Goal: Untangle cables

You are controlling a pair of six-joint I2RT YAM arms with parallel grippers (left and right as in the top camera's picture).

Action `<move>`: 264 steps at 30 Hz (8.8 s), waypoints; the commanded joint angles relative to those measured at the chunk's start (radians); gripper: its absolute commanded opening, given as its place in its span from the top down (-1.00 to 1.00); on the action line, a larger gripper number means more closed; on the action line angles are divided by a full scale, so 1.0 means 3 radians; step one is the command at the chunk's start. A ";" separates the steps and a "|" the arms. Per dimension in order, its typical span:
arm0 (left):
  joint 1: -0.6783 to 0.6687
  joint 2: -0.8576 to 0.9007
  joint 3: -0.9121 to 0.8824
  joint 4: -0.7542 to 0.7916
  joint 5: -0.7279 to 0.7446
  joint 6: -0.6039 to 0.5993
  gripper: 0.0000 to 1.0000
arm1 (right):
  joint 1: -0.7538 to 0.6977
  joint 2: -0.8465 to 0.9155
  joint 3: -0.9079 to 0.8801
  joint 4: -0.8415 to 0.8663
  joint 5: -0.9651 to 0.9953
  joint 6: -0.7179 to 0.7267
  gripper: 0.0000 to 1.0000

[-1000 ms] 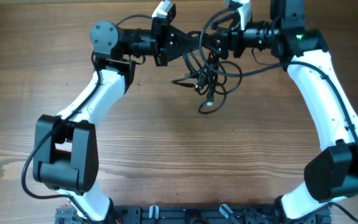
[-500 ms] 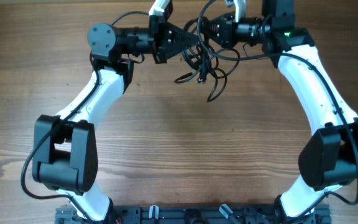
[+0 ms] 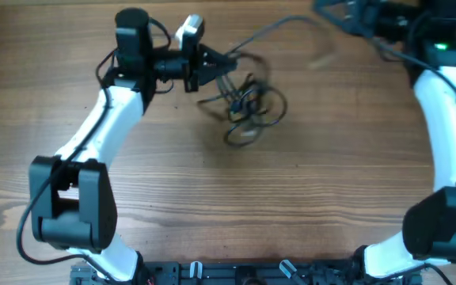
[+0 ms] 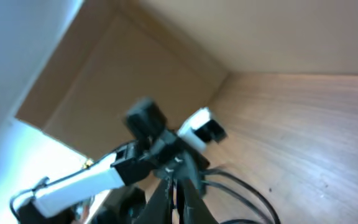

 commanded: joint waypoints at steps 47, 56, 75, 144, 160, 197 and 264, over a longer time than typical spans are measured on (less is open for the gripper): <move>0.0066 0.0008 -0.0088 0.0167 0.0493 -0.0567 0.92 | 0.1414 0.1005 0.0052 -0.1691 0.2834 -0.1565 0.14; 0.0407 0.0009 -0.0088 -0.0155 -0.0384 0.0473 0.92 | 0.0720 -0.0027 0.0055 -0.2021 0.1909 -0.1509 0.91; 0.0472 0.0011 -0.0088 -0.2646 -0.0806 0.3267 0.92 | -0.0155 -0.0309 0.0053 -0.2018 0.0806 -0.1418 0.87; 0.0504 0.0010 -0.0088 -0.1411 -0.0668 0.2567 0.92 | 0.0163 -0.0287 0.0053 -0.3869 0.3178 -0.2015 0.91; 0.0257 0.0009 -0.0088 -0.0387 0.0635 0.1181 0.92 | 0.0895 -0.0296 0.0155 -0.2747 0.2646 -0.1686 -0.09; -0.0061 0.0013 -0.0089 -0.0304 0.0713 0.1033 0.87 | 0.0844 0.0072 0.0203 -0.1827 0.3258 -0.0951 0.91; -0.0381 0.0014 -0.0088 -0.0212 0.0712 0.1738 0.92 | 0.0759 0.0200 -0.0666 -0.2299 0.2110 -0.2436 0.71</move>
